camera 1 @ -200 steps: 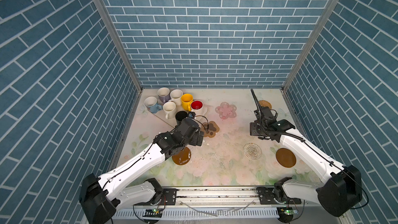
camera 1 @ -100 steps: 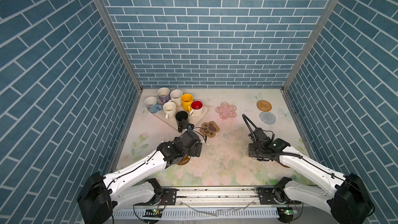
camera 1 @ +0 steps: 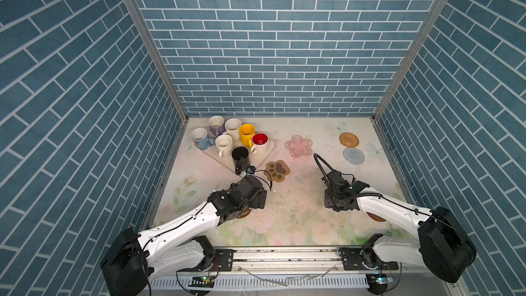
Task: Place cups on coasters
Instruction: Move the coaster to the middle-right of the table.
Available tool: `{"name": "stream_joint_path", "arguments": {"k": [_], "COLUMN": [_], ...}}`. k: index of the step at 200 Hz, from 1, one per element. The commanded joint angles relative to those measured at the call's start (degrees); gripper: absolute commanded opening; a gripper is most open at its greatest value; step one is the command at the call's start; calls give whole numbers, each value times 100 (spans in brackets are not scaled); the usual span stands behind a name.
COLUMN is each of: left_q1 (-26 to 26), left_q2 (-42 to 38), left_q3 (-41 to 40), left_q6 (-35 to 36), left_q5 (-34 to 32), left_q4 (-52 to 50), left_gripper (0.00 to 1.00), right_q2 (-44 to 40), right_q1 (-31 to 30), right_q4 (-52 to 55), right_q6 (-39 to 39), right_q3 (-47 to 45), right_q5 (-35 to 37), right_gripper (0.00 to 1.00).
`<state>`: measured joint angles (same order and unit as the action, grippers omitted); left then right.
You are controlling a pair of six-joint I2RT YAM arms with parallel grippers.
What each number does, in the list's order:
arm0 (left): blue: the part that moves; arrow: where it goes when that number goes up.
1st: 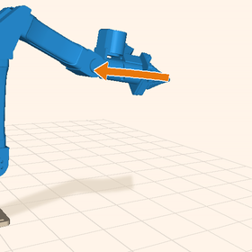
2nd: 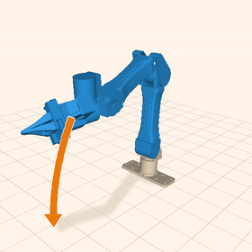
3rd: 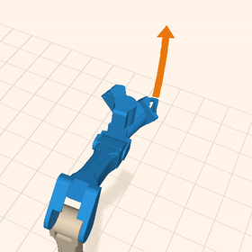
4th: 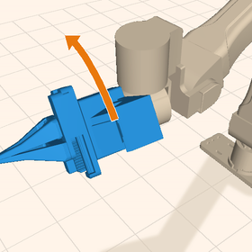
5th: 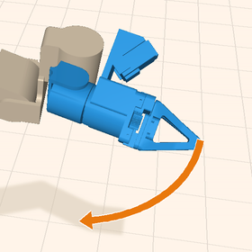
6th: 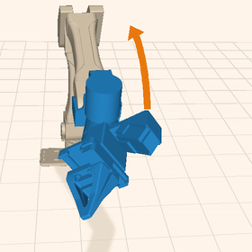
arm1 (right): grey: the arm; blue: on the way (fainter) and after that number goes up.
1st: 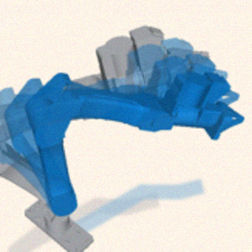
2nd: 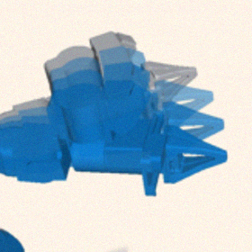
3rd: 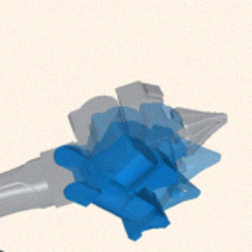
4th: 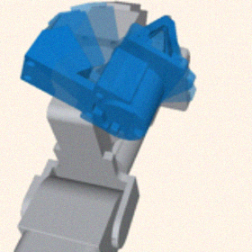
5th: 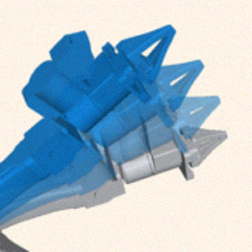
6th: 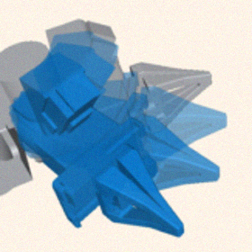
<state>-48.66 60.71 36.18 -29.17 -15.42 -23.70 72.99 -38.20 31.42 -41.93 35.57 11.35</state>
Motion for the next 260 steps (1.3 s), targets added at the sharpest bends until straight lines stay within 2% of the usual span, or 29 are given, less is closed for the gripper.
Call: {"name": "stream_joint_path", "arguments": {"k": [1, 78, 260], "left_q1": [-34, -29, -29], "left_q2": [23, 307, 2159], "left_q3": [-55, 106, 1333], "left_q6": [16, 143, 561], "left_q5": [-128, -128, 114], "left_q4": [59, 358, 1346], "left_gripper": [99, 99, 99], "right_q2": [154, 914, 1861], "right_q1": [49, 791, 3322], "right_q4": [-89, -329, -320], "right_q6": [-329, -142, 876], "right_q3": [-7, 152, 1079], "right_q5": [82, -199, -658], "right_gripper": [48, 45, 45]}}
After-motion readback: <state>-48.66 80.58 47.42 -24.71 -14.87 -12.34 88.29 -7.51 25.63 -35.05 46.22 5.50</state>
